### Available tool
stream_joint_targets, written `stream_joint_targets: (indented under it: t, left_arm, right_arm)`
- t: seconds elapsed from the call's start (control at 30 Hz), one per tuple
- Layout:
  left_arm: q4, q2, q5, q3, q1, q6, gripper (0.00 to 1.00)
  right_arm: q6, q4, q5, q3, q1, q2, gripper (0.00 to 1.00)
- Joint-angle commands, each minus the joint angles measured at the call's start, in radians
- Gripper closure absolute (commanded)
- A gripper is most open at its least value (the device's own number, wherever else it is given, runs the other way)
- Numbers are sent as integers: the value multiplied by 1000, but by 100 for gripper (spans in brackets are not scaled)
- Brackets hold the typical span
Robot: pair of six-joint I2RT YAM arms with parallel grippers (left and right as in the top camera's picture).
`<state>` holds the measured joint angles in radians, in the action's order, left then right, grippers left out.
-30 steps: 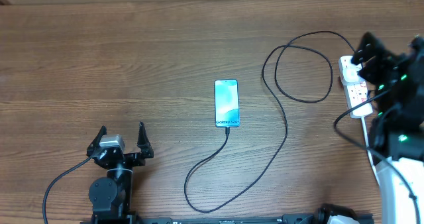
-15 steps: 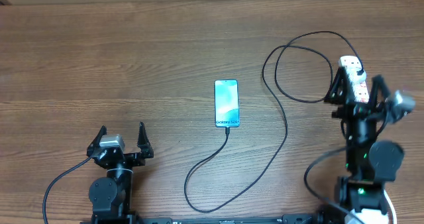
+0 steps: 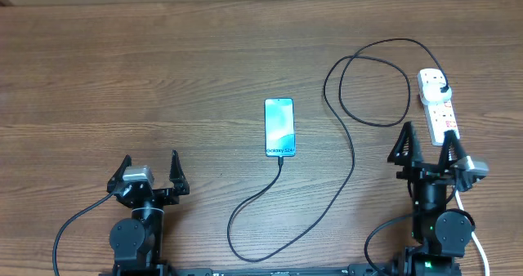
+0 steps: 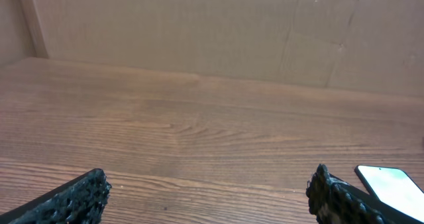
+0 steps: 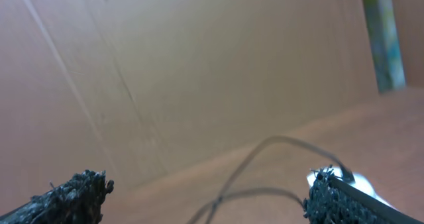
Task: Plug charger to phone and switch on socket
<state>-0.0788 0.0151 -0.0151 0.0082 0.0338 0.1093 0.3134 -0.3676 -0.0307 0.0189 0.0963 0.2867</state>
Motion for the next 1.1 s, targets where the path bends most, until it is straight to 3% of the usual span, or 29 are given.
stream_joint_targets:
  t: [0.0, 0.43, 0.67, 0.97, 1.07]
  left_arm:
    - [1, -11, 6, -3, 5, 3, 1]
    - [1, -11, 6, -3, 5, 3, 0]
    - [1, -11, 6, -3, 5, 3, 1]
    - [1, -11, 6, -3, 5, 3, 0]
    - [1, -11, 6, -3, 5, 3, 1]
  right_arm:
    - [-11, 63, -5, -11, -8, -66, 0]
    - [-114, 352, 36, -11, -10, -208, 0]
    - [-309, 439, 137, -11, -9, -275, 0]
    - [-305, 447, 114, -11, -10, -285, 0]
    - [-214, 452, 45, -11, -10, -285, 0]
